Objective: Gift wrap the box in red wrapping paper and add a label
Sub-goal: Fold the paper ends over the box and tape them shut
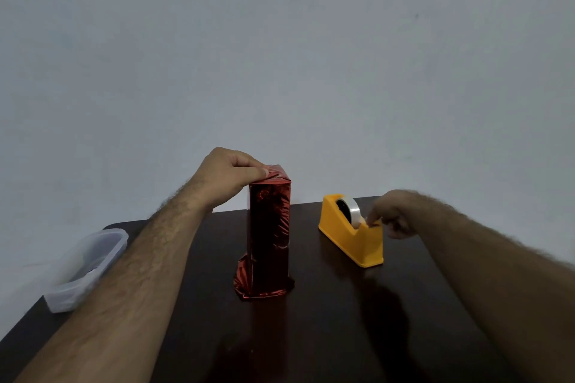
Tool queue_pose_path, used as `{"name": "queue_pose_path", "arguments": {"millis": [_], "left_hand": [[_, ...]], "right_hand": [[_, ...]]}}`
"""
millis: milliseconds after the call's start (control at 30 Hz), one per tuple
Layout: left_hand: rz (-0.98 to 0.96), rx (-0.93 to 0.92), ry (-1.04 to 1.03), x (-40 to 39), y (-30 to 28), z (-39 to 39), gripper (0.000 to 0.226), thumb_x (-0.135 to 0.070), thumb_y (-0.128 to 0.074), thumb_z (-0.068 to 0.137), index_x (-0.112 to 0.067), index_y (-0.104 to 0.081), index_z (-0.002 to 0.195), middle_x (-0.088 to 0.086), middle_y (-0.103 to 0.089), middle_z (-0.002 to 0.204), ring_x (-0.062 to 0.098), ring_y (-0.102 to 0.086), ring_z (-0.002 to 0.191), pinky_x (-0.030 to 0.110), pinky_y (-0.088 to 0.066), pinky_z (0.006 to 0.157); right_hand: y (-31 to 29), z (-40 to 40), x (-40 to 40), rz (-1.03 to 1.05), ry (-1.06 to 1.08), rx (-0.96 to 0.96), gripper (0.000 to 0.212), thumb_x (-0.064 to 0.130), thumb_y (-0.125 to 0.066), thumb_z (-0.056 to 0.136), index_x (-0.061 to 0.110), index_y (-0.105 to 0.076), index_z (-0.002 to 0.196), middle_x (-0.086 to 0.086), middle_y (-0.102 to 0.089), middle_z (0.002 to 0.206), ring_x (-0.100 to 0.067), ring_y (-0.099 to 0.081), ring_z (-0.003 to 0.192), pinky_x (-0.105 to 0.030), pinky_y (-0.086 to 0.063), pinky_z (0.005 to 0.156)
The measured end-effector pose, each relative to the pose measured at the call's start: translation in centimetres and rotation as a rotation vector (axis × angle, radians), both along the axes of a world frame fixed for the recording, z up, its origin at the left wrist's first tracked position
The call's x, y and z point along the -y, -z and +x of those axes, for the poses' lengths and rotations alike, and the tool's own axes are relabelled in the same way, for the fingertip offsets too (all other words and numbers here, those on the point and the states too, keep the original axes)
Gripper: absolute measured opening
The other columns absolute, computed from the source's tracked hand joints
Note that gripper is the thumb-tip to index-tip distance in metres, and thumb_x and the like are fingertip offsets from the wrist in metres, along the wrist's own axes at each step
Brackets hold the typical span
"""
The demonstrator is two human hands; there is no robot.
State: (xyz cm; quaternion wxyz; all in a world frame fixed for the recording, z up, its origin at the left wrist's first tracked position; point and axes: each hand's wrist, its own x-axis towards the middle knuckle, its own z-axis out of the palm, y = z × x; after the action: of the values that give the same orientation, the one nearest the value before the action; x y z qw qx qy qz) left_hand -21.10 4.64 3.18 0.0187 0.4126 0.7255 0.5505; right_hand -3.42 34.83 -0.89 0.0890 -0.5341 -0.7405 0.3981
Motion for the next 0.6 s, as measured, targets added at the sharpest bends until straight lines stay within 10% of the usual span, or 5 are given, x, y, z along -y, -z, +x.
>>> {"name": "queue_pose_path", "arguments": {"millis": [233,600], "left_hand": [[0.021,0.024,-0.001,0.3,0.0,-0.4,0.007,-0.019,-0.081,0.094,-0.021,-0.087,0.095,-0.01,-0.082,0.099,0.006,-0.072,0.107,0.027,-0.051,0.092],[0.037,0.014,0.018,0.1,0.2,-0.8,0.008,-0.016,-0.079,0.094,-0.018,-0.087,0.096,-0.009,-0.083,0.099,0.003,-0.072,0.106,0.021,-0.046,0.087]], "right_hand": [[0.0,-0.5,0.8,-0.138,0.052,-0.178,0.011,0.001,-0.066,0.093,0.001,-0.068,0.104,-0.006,-0.055,0.077,-0.014,-0.055,0.062,-0.03,-0.064,0.072],[1.2,3.6,2.1,-0.084,0.066,-0.304,0.008,0.001,-0.06,0.084,0.009,-0.06,0.086,-0.001,-0.034,0.059,-0.013,-0.034,0.049,-0.028,-0.056,0.054]]}}
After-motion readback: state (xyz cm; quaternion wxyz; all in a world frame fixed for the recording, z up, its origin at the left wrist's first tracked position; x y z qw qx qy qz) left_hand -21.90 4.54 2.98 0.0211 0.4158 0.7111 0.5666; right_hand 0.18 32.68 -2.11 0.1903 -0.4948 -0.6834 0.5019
